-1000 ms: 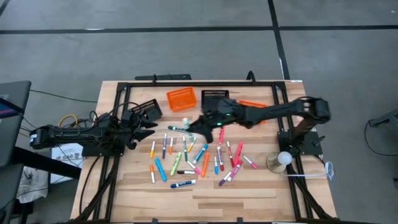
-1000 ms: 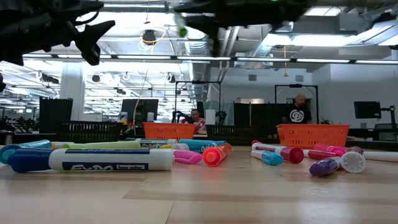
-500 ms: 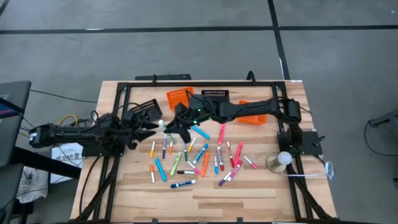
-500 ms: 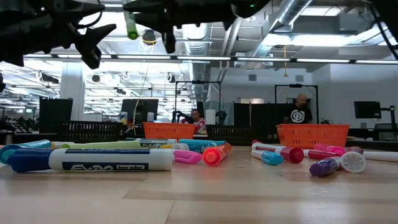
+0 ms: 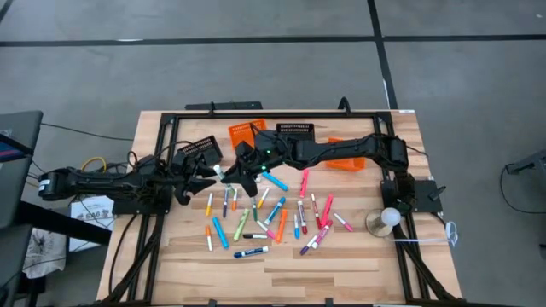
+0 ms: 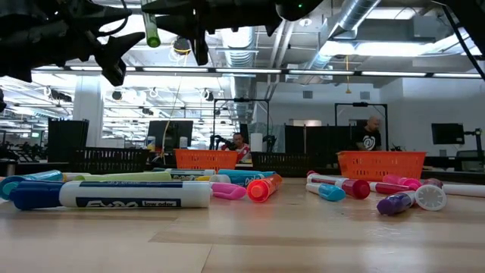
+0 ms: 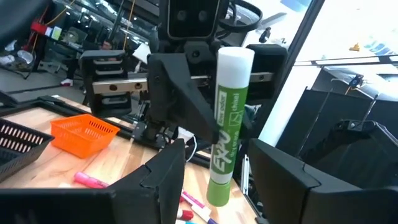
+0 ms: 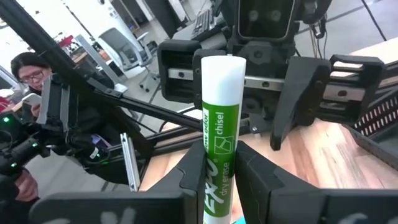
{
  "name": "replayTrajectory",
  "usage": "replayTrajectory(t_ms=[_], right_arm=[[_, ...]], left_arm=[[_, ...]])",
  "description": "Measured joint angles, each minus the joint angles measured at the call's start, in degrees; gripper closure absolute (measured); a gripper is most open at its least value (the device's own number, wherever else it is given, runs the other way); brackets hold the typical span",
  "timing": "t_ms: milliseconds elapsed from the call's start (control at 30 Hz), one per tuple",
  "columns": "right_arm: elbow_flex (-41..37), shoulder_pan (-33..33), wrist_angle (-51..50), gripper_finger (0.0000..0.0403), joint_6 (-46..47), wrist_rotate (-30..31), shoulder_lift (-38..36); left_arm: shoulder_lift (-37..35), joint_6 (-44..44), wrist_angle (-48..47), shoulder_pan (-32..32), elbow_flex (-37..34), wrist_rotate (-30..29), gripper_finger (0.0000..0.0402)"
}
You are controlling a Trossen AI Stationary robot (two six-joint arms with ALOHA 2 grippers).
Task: Pick & Place Markers
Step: Put the large light green marker pen into the left black bin
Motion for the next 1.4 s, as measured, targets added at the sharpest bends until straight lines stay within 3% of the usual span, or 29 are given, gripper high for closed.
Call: replayTrajectory(t_ms=[333, 1100, 1233, 1400], right_arm=[[-0.1, -0.2, 0.9, 0.035, 1.1, 1.3, 2.5], [0.0, -0.8, 1.9, 0.035, 2.7, 1.0, 3.6], [0.0, -0.8, 2.0, 0.035, 2.7, 1.0, 3.6], [0.0, -0.8, 2.1, 0.0348, 2.7, 1.0, 3.6]], left_arm=[[4.9, 0.0, 8.3, -0.1, 0.0, -1.1, 0.0225], [13.7, -2.3, 13.6, -0.1, 0.0, -3.6, 0.0228], [13.8, -3.5, 13.9, -0.1, 0.0, -4.1, 0.0259], [13.8, -3.5, 14.4, -0.1, 0.0, -4.1, 0.0338]])
